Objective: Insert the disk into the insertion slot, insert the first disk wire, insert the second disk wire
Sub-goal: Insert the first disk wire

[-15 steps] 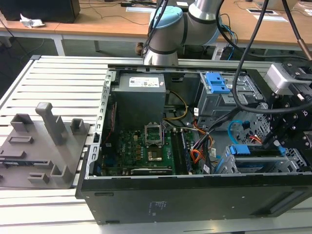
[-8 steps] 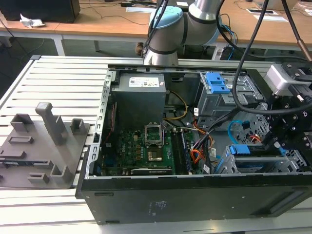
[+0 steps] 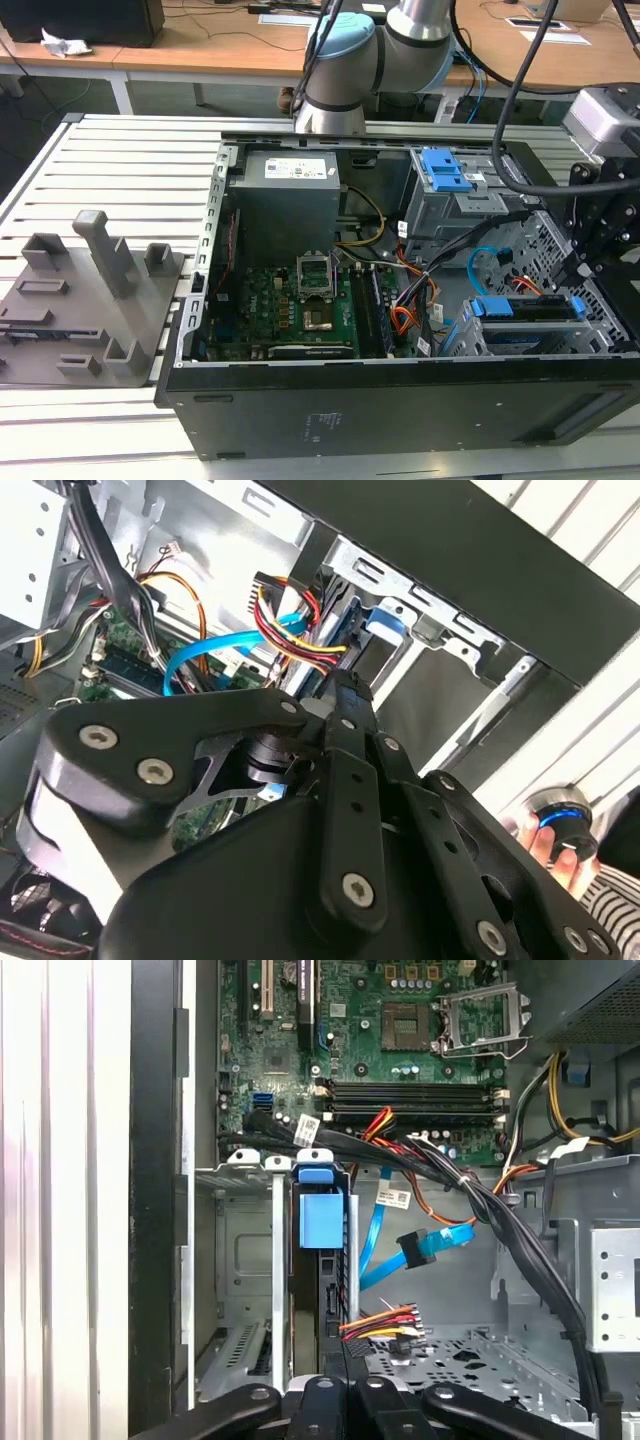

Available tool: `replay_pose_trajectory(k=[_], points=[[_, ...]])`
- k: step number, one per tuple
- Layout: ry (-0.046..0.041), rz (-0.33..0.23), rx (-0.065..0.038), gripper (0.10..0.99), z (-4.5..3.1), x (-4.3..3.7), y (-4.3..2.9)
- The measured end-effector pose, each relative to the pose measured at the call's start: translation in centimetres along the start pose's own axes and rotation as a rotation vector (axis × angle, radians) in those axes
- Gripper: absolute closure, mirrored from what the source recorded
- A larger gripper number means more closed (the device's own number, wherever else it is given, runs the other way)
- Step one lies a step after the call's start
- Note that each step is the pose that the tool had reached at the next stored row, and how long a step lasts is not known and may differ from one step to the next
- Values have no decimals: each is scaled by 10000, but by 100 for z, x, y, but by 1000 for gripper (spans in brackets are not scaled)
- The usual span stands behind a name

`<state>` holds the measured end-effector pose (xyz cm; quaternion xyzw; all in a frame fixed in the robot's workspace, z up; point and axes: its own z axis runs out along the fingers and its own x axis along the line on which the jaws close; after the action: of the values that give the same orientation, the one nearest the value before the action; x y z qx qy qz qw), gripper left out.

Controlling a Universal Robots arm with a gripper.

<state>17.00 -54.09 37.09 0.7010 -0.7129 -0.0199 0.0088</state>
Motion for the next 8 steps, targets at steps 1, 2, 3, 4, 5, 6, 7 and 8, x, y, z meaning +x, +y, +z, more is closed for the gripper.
replay_pose_trajectory(k=[1, 2, 3, 4, 5, 6, 7, 8], points=[[0, 0, 0, 980, -34, 0, 1], [1, 0, 1, 980, -55, -1, 2], [-3, 0, 0, 980, -57, -1, 3], [-2, 0, 0, 980, -57, -1, 2], [-1, -1, 0, 980, -59, -1, 5], [0, -1, 0, 980, -58, -1, 37], [0, 0, 0, 980, -57, 0, 72], [1, 0, 0, 980, -56, 1, 103]])
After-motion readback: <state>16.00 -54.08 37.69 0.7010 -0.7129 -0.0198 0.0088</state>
